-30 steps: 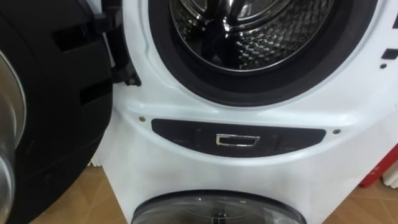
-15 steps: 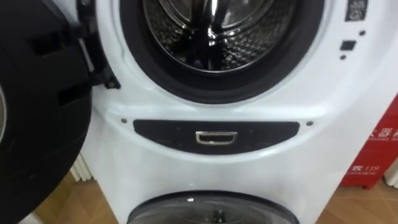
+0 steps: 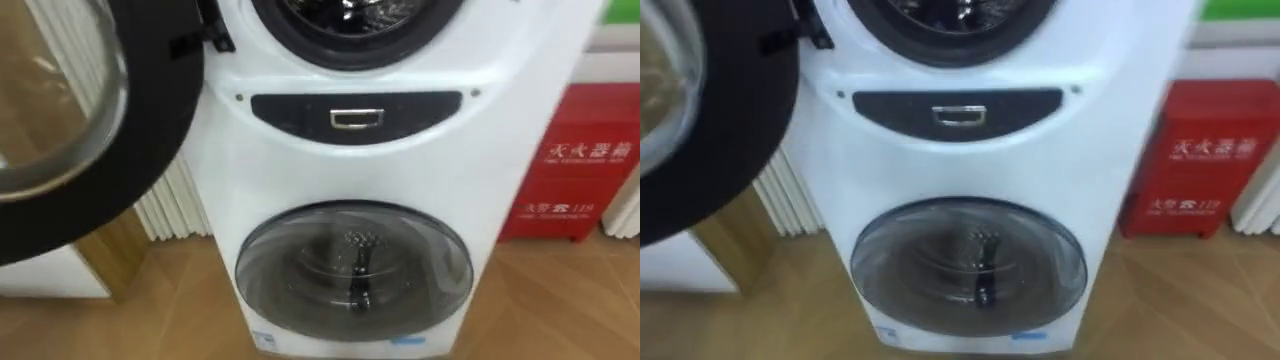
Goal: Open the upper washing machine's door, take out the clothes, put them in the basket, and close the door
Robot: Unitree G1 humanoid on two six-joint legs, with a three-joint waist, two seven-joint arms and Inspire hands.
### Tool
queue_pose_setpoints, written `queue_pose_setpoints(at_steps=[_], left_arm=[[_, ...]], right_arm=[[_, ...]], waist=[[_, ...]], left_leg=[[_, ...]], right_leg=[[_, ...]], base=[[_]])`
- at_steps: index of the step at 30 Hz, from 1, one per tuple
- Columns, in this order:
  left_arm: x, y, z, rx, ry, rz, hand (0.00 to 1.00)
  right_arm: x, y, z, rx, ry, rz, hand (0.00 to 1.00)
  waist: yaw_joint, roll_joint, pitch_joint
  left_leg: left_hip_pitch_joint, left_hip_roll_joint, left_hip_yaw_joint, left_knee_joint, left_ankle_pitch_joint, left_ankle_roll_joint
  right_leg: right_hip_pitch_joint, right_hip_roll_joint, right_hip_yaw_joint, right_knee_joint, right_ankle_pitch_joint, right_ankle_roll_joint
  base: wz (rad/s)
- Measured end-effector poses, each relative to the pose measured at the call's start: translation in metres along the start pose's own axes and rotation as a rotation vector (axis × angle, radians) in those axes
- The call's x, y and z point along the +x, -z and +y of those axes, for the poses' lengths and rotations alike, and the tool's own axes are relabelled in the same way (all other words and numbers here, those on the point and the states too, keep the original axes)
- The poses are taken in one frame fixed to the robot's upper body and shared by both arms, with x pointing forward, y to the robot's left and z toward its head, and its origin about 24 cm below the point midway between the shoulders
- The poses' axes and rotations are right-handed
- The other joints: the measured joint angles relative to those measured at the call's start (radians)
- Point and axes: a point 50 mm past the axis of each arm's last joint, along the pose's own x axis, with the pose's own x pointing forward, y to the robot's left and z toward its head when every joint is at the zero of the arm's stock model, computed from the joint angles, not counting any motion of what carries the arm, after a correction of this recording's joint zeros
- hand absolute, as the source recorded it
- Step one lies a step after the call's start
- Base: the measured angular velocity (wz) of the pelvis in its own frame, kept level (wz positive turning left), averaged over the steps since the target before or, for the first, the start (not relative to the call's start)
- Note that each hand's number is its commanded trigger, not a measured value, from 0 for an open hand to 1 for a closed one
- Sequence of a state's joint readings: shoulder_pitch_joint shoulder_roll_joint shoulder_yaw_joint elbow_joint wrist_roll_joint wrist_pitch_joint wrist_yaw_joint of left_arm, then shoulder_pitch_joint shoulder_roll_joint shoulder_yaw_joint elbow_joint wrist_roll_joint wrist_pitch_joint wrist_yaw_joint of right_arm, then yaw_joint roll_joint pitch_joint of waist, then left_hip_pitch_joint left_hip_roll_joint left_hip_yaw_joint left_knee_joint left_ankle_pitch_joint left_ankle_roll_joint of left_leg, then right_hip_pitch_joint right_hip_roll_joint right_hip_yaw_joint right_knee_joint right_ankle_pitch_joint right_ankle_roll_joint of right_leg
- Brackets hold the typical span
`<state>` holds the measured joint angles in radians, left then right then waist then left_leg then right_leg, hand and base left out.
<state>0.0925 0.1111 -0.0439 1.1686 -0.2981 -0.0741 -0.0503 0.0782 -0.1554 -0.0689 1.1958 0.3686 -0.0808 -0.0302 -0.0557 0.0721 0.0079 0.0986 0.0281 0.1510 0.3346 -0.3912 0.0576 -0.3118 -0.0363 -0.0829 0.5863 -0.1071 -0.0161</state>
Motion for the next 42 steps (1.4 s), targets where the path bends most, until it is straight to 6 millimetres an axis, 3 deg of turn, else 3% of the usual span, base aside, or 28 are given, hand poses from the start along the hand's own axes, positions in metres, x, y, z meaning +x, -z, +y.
queue_pose_setpoints(at_steps=[1, 2, 3, 4, 5, 6, 8, 9, 11, 14, 20, 23, 25, 31, 34, 35, 39, 42], left_arm=[[0.0, 0.0, 0.001, 0.007, -0.001, -0.001, 0.0], [-0.001, 0.002, 0.002, 0.018, -0.003, 0.006, 0.0], [-0.003, 0.008, 0.006, 0.013, -0.011, 0.019, 0.0], [-0.004, 0.011, 0.009, 0.005, -0.019, 0.029, 0.0], [-0.006, 0.022, 0.011, -0.016, -0.028, 0.066, 0.0], [-0.008, 0.027, 0.014, -0.042, -0.04, 0.081, 0.0], [-0.009, 0.026, 0.021, -0.092, -0.069, 0.074, 0.0], [-0.009, 0.025, 0.023, -0.109, -0.077, 0.068, 0.0], [-0.009, 0.025, 0.024, -0.125, -0.085, 0.062, 0.0], [-0.009, 0.023, 0.024, -0.131, -0.088, 0.046, 0.0], [-0.008, 0.024, 0.02, -0.169, -0.085, 0.045, 0.0], [-0.008, 0.024, 0.019, -0.191, -0.084, 0.044, 0.0], [-0.008, 0.025, 0.019, -0.268, -0.092, 0.044, 0.0], [-0.008, 0.019, 0.031, -0.544, -0.157, 0.003, 0.0], [-0.008, -0.014, 0.052, -0.676, -0.193, -0.124, 0.0], [-0.008, -0.036, 0.061, -0.692, -0.202, -0.193, 0.0], [-0.021, -0.115, 0.094, -0.778, -0.191, -0.467, 0.0], [-0.04, -0.163, 0.105, -0.793, -0.146, -0.652, 0.0]], right_arm=[[-0.001, 0.003, -0.003, 0.004, 0.008, 0.008, 0.0], [-0.001, 0.007, -0.007, 0.007, 0.022, 0.024, 0.0], [-0.001, 0.008, -0.007, 0.019, 0.025, 0.03, 0.0], [-0.001, 0.006, -0.004, 0.027, 0.019, 0.025, 0.0], [0.001, -0.001, 0.001, 0.018, 0.006, 0.009, 0.0], [0.002, -0.002, 0.008, 0.014, -0.016, 0.003, 0.0], [0.001, 0.003, 0.016, 0.022, -0.051, 0.014, 0.0], [0.0, 0.005, 0.016, 0.022, -0.059, 0.019, 0.0], [0.0, 0.007, 0.014, 0.024, -0.055, 0.025, 0.0], [-0.002, 0.014, 0.01, 0.026, -0.044, 0.039, 0.0], [-0.003, 0.02, 0.009, 0.018, -0.039, 0.061, 0.0], [-0.004, 0.025, 0.006, 0.021, -0.034, 0.081, 0.0], [-0.004, 0.025, 0.006, 0.026, -0.03, 0.082, 0.0], [-0.006, 0.029, -0.005, 0.093, 0.014, 0.085, 0.0], [-0.006, 0.029, -0.013, 0.124, 0.048, 0.081, 0.0], [-0.006, 0.028, -0.015, 0.121, 0.06, 0.077, 0.0], [-0.006, 0.02, -0.026, 0.131, 0.095, 0.051, 0.0], [-0.006, 0.017, -0.033, 0.097, 0.114, 0.035, 0.0]], waist=[[0.0, -0.001, 0.0002], [0.005, -0.017, -0.0055], [0.019, -0.041, -0.0117], [0.03, -0.051, -0.011], [0.035, -0.04, -0.0089], [0.04, -0.034, -0.0093], [0.04, -0.052, -0.0117], [0.042, -0.055, -0.0076], [0.046, -0.069, -0.0125], [0.039, -0.084, -0.0107], [0.052, -0.069, -0.0083], [0.061, -0.06, -0.0023], [0.062, -0.055, -0.0017], [0.062, -0.053, 0.0011], [0.062, -0.049, 0.0053], [0.062, -0.048, 0.0055], [0.059, -0.026, -0.007], [0.061, -0.006, -0.018]], left_leg=[[0.0, 0.009, 0.024, -0.013, 0.014, -0.018], [0.012, 0.008, 0.058, -0.048, 0.05, -0.038], [0.017, -0.013, 0.084, -0.06, 0.07, -0.053], [0.013, -0.028, 0.086, -0.055, 0.074, -0.055], [-0.001, -0.035, 0.071, -0.041, 0.077, -0.056], [0.0, -0.031, 0.044, -0.061, 0.094, -0.054], [0.009, -0.012, 0.038, -0.107, 0.123, -0.058], [0.015, -0.002, 0.05, -0.123, 0.131, -0.06], [0.017, 0.012, 0.067, -0.129, 0.132, -0.061], [0.016, 0.032, 0.072, -0.128, 0.129, -0.067], [0.019, 0.044, 0.061, -0.131, 0.128, -0.071], [0.021, 0.046, 0.052, -0.135, 0.128, -0.071], [0.023, 0.045, 0.033, -0.142, 0.128, -0.071], [0.042, 0.044, 0.036, -0.153, 0.128, -0.071], [0.053, 0.044, 0.037, -0.164, 0.128, -0.071], [0.052, 0.042, 0.04, -0.165, 0.128, -0.071], [0.049, 0.036, 0.036, -0.169, 0.128, -0.071], [0.052, 0.034, 0.034, -0.17, 0.128, -0.07]], right_leg=[[0.025, -0.019, 0.013, 0.051, -0.052, 0.012], [0.092, -0.058, 0.033, 0.091, -0.142, 0.046], [0.137, -0.09, 0.052, 0.078, -0.209, 0.071], [0.143, -0.095, 0.06, 0.045, -0.228, 0.074], [0.154, -0.077, 0.08, -0.005, -0.228, 0.047], [0.171, -0.047, 0.084, -0.061, -0.199, 0.048], [0.2, -0.011, 0.081, -0.15, -0.143, 0.036], [0.216, 0.003, 0.083, -0.193, -0.109, 0.024], [0.229, 0.017, 0.082, -0.234, -0.079, 0.021], [0.256, 0.036, 0.079, -0.301, -0.048, 0.016], [0.265, 0.051, 0.079, -0.336, -0.04, 0.014], [0.275, 0.055, 0.079, -0.352, -0.04, 0.013], [0.275, 0.056, 0.079, -0.359, -0.04, 0.013], [0.293, 0.057, 0.083, -0.366, -0.041, 0.014], [0.296, 0.061, 0.093, -0.368, -0.041, 0.014], [0.293, 0.061, 0.096, -0.367, -0.041, 0.015], [0.29, 0.058, 0.099, -0.364, -0.036, 0.02], [0.293, 0.057, 0.104, -0.358, -0.032, 0.022]], base=[[1.08], [0.72], [0.39], [-0.2], [-0.47], [-0.42], [-0.3], [-0.3], [-0.27], [-0.08], [-0.01], [0.0], [0.0], [0.0], [-0.02], [0.0], [-0.03], [-0.07]])
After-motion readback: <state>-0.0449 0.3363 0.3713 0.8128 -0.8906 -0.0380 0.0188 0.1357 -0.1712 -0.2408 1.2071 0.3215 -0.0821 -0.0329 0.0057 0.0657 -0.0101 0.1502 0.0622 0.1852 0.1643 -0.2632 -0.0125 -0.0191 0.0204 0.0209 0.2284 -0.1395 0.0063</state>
